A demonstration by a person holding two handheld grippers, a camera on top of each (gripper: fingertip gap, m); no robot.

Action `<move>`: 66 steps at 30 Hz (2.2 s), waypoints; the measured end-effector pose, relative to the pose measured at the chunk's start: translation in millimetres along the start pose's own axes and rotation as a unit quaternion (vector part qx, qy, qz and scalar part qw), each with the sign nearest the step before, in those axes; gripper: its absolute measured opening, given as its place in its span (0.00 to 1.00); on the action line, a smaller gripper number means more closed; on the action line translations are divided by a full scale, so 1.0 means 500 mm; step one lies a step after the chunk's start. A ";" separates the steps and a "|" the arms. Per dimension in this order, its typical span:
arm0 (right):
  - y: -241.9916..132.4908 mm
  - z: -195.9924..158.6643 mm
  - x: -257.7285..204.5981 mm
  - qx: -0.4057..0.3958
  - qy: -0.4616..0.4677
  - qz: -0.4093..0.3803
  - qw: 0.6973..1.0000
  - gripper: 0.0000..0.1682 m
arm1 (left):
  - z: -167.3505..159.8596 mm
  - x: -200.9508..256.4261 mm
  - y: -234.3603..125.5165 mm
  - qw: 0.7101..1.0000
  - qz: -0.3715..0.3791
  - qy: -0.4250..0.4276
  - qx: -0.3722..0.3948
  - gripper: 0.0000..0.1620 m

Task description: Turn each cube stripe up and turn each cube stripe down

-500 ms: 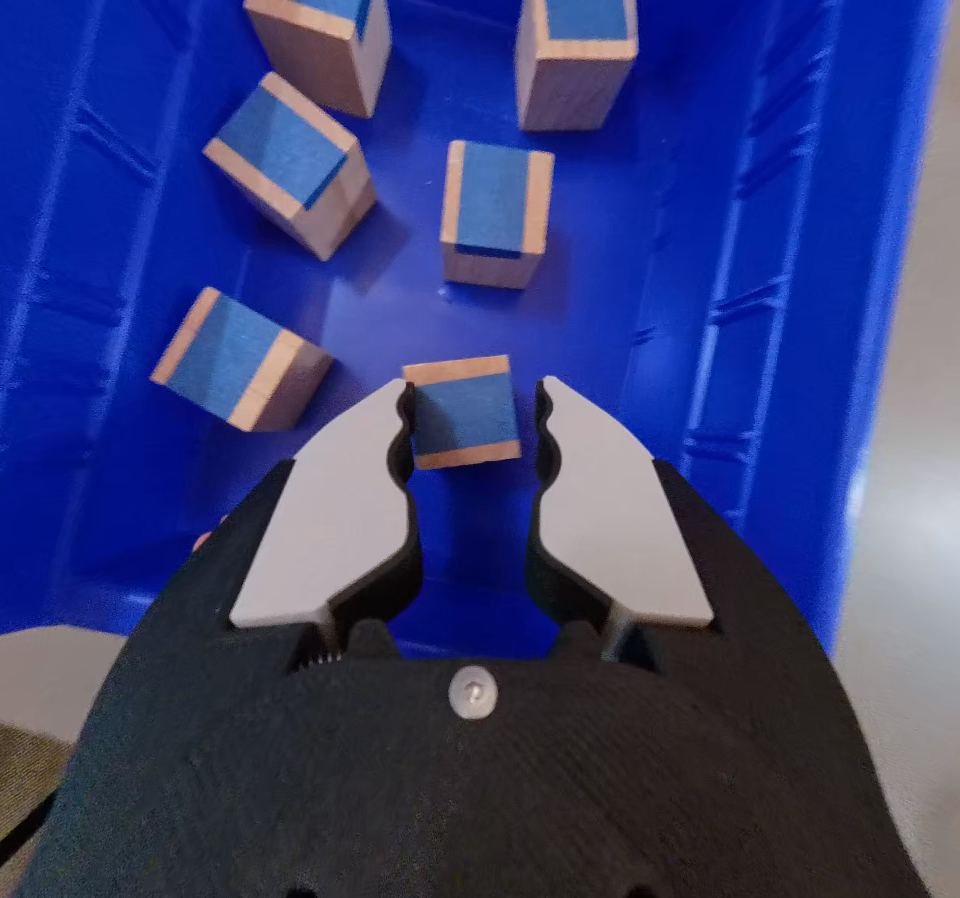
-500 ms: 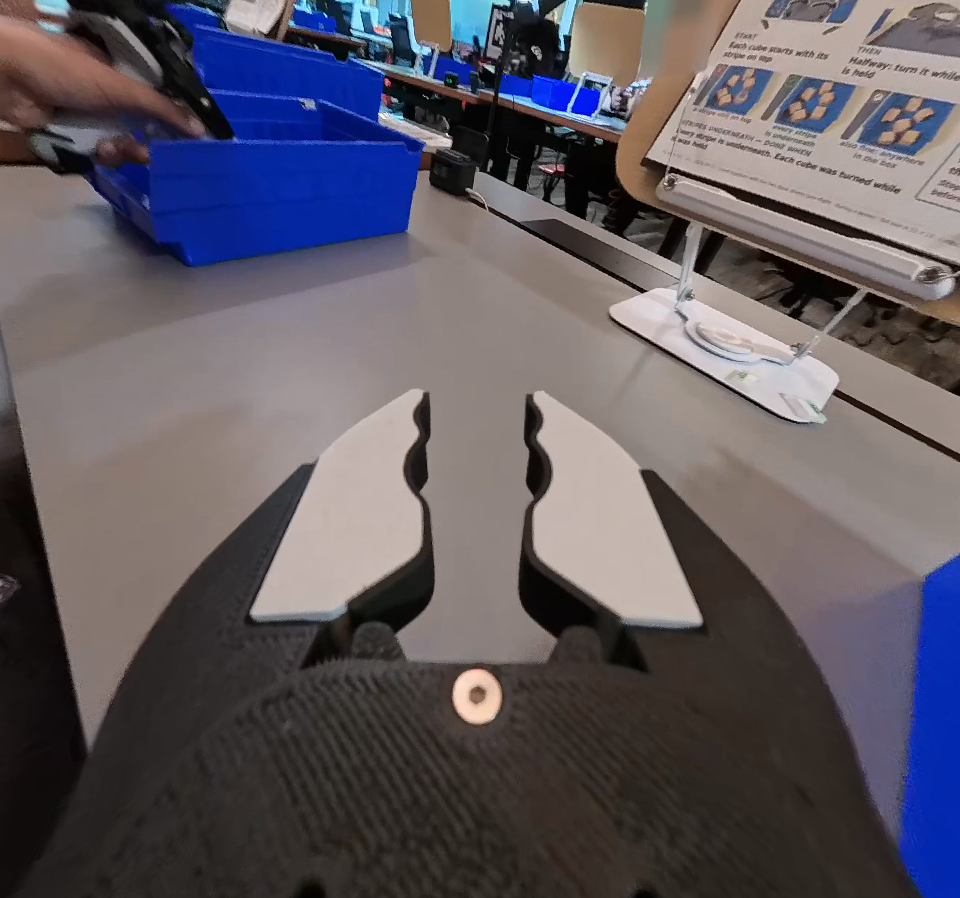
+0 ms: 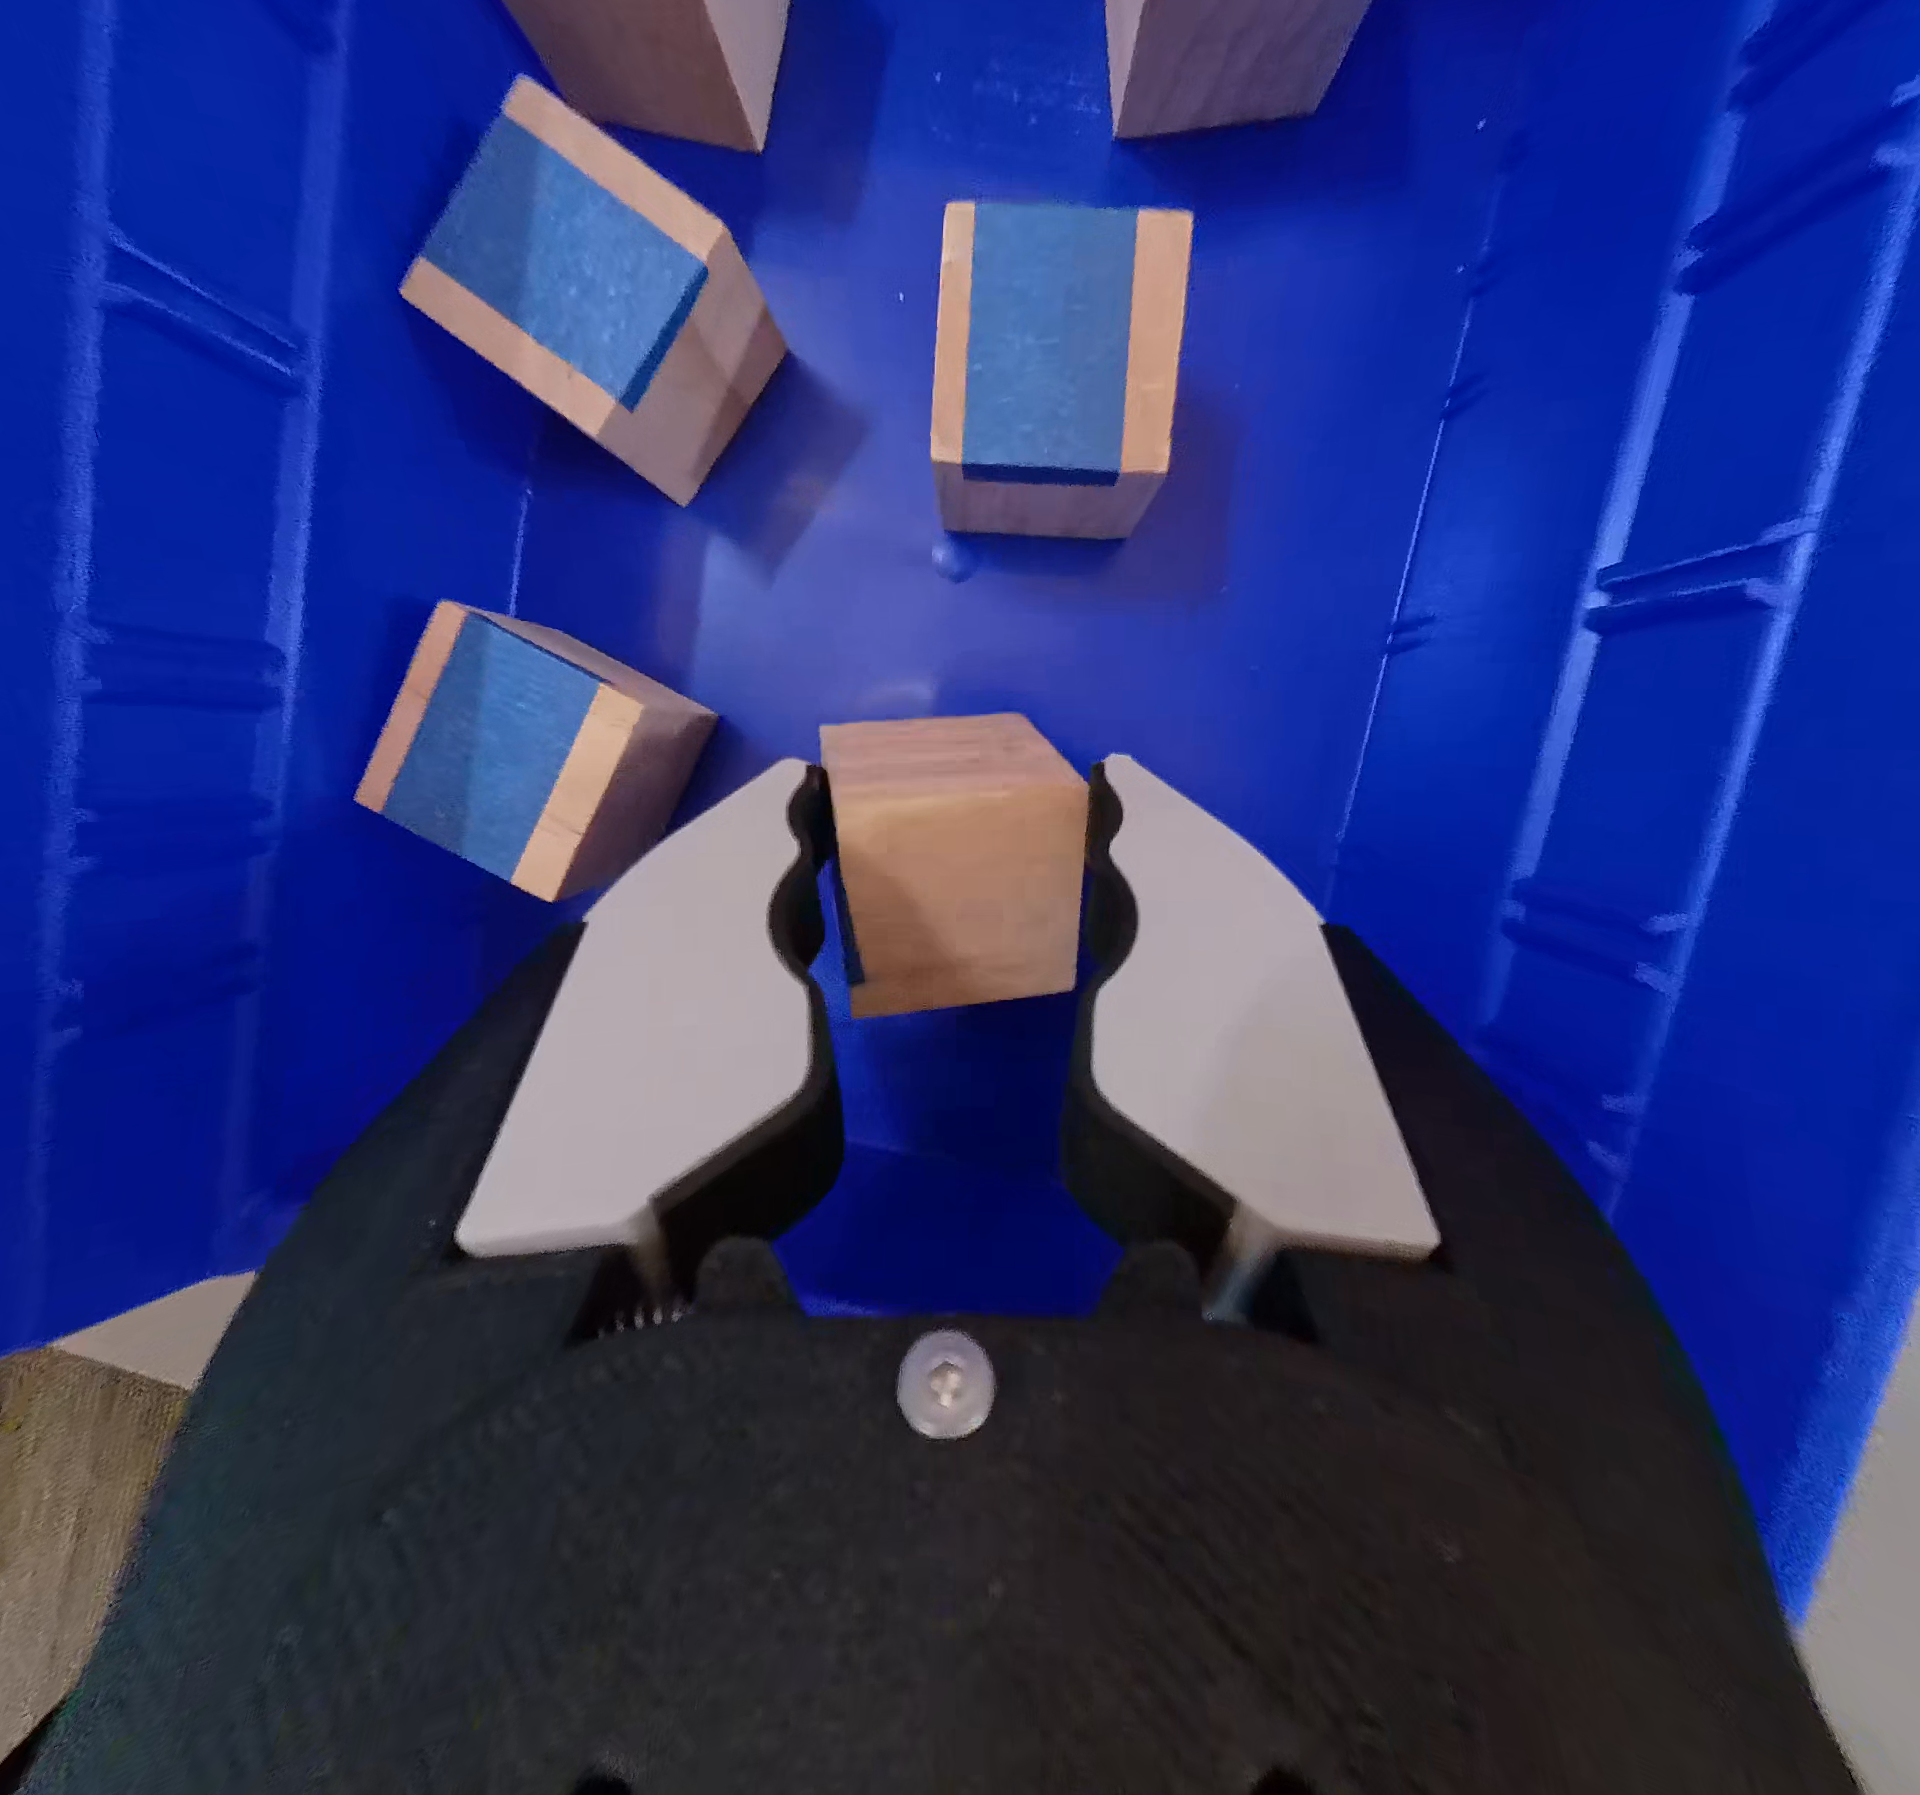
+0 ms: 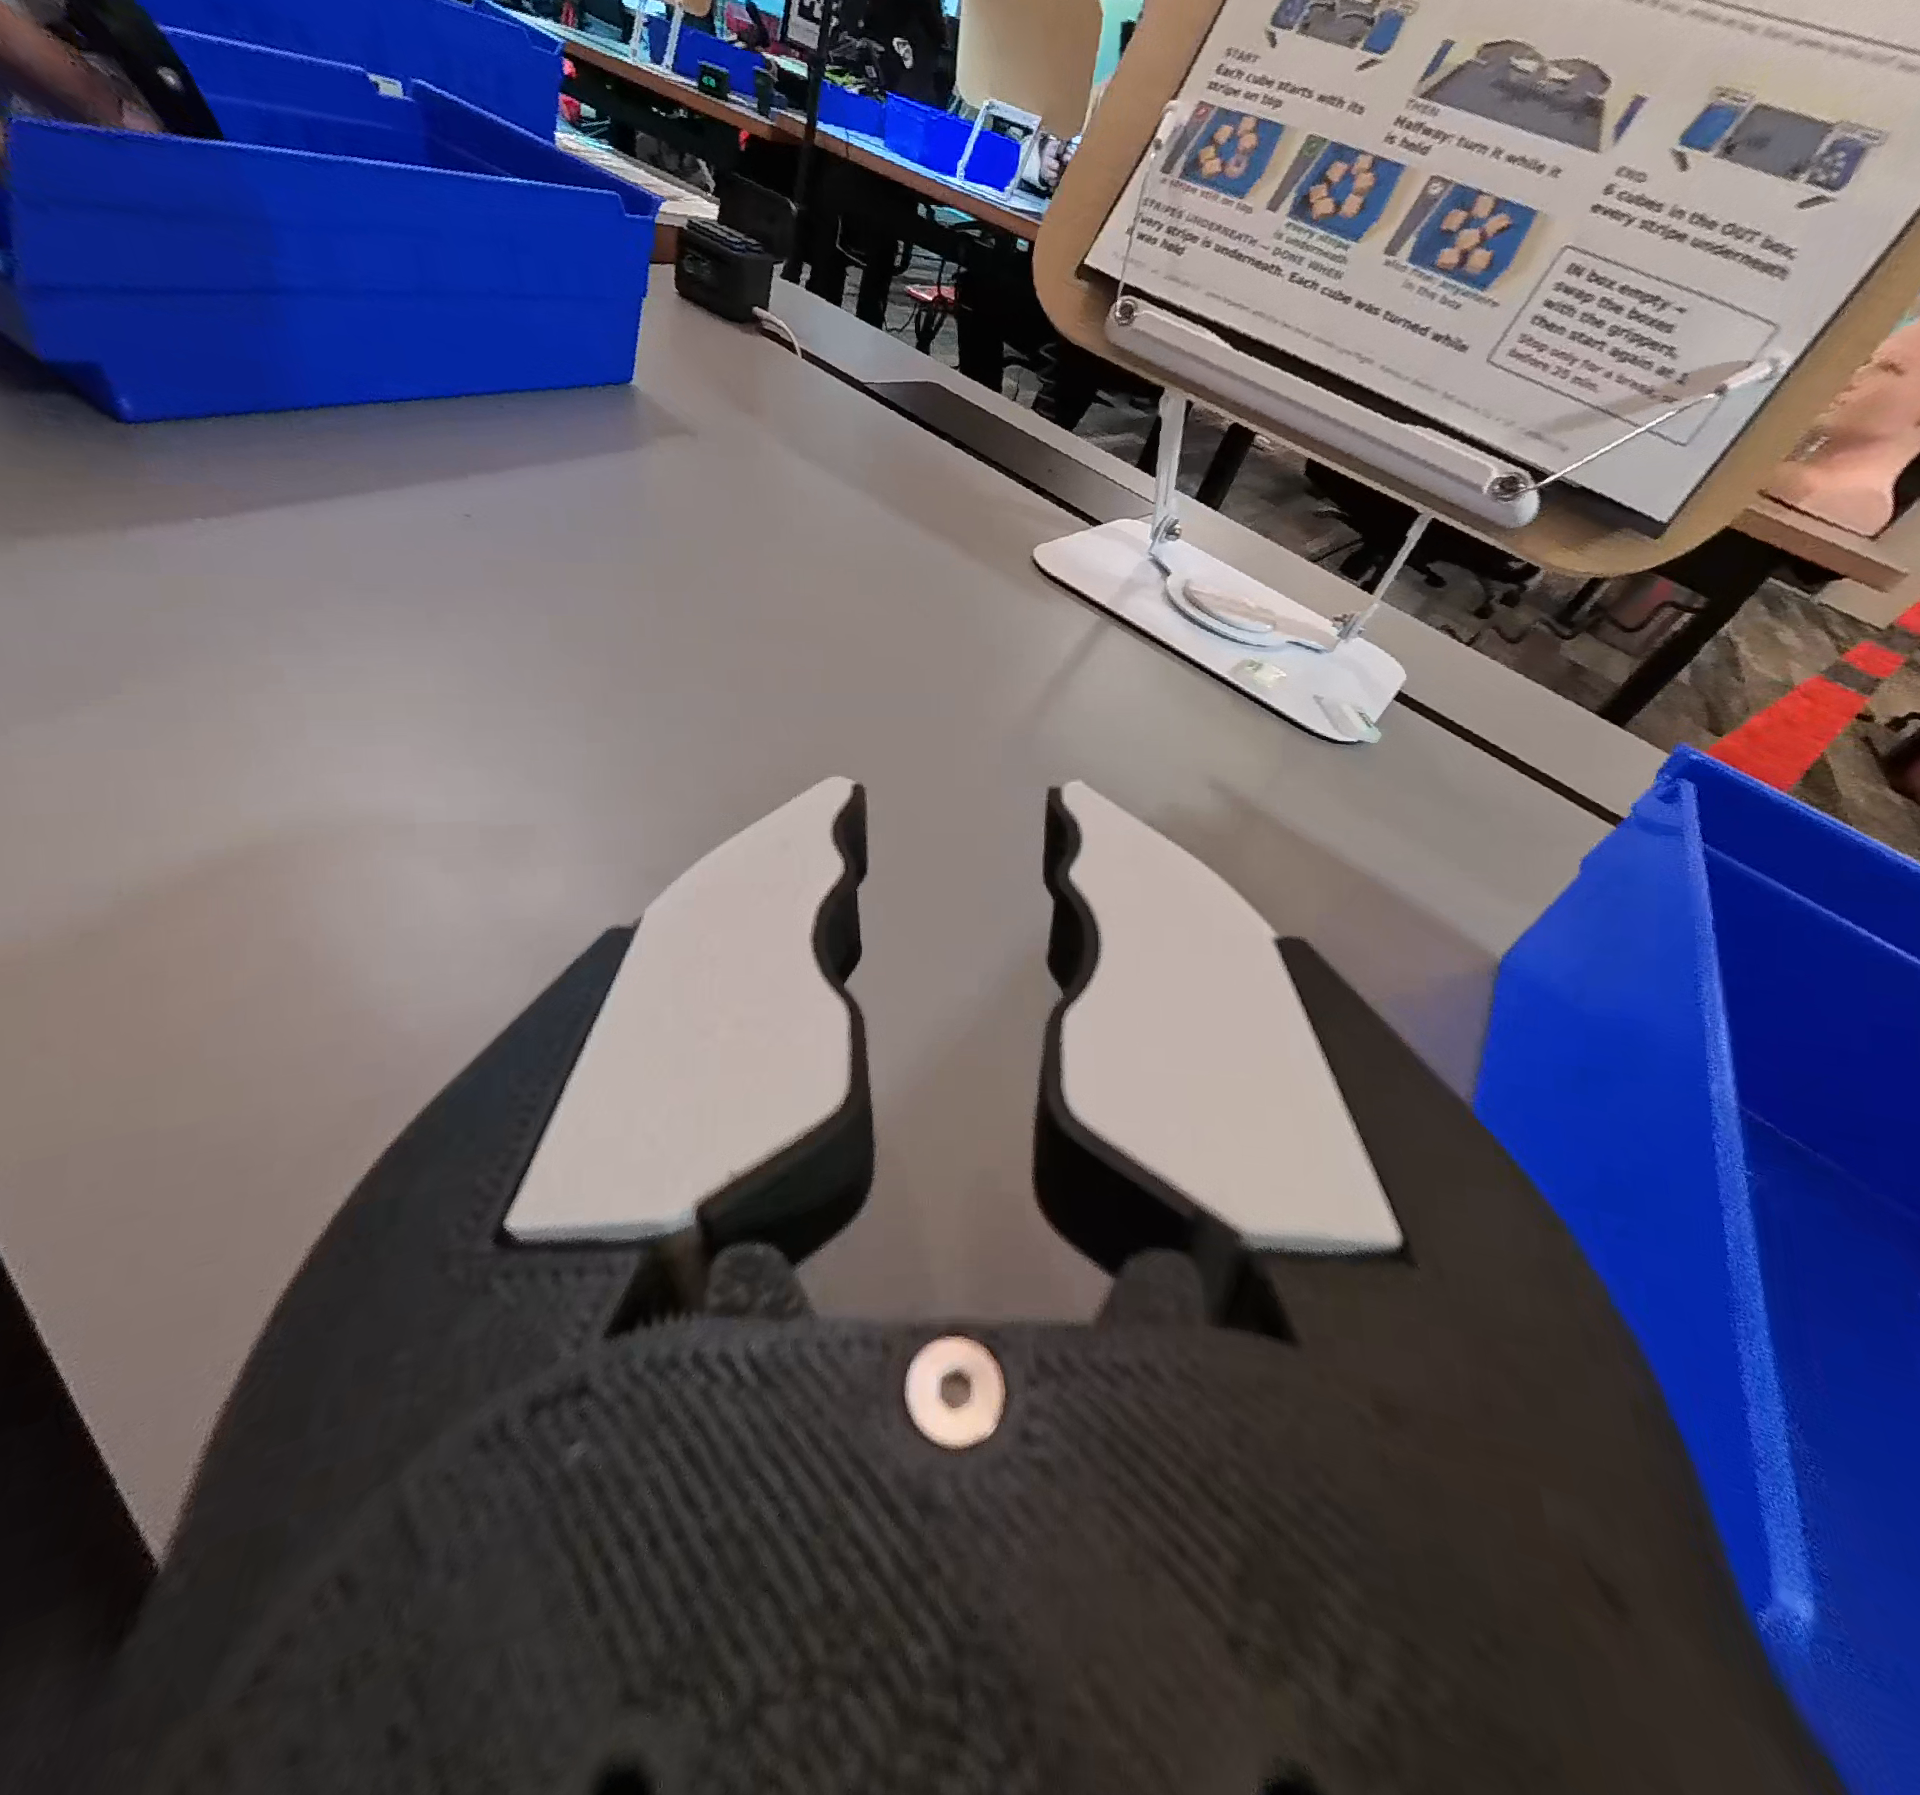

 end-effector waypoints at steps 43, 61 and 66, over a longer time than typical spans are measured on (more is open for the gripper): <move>-0.021 0.028 0.011 0.074 0.053 -0.002 0.996 0.29 | -0.455 0.723 -0.279 0.604 -0.792 0.027 -0.081 0.29; -0.042 0.048 0.044 0.094 0.088 0.013 0.992 0.27 | -0.451 0.717 -0.275 0.550 -0.823 -0.014 -0.142 0.33; -0.061 0.057 0.080 0.125 0.114 -0.019 0.985 0.27 | -0.432 0.709 -0.267 0.557 -0.819 -0.033 -0.131 0.38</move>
Point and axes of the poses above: each gripper's, where its closed fingertips meet, y out along the fingers, z out of its top, x = y × z across the jaws, the point moved 6 cm from there along -y, back along the fingers, and after that the axes turned 14 degrees about -y, right-handed, at the moved point
